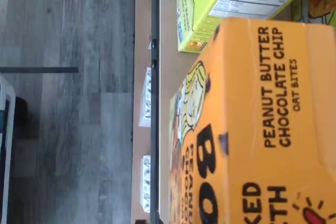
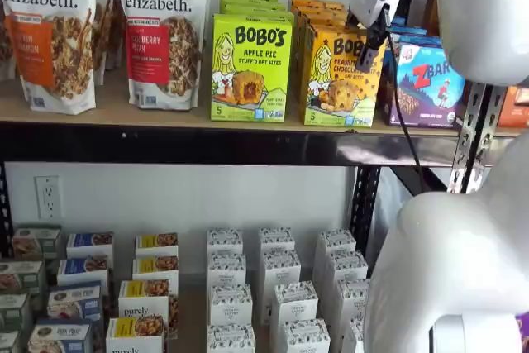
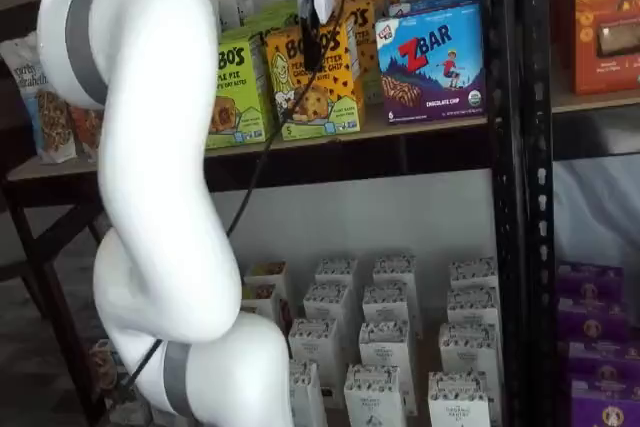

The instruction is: Pick up the orange box on the top shelf, the fifth box from the left

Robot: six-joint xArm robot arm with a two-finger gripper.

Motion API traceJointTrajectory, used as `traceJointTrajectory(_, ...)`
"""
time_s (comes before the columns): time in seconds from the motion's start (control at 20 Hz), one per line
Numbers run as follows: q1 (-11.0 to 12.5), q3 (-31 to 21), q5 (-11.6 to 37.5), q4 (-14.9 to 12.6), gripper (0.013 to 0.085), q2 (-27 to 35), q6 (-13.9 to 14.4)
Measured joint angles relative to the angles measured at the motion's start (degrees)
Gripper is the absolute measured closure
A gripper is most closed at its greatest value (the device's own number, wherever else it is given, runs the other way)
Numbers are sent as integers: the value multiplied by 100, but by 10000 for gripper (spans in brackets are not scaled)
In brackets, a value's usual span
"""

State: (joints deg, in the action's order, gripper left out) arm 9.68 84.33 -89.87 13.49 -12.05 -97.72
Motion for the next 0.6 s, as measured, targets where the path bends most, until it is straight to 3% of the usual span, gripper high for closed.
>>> traceJointTrajectory(0.4, 24, 33, -22, 53, 130, 51, -19)
traceJointTrajectory(0.6, 34, 63, -65, 71, 250, 70, -23)
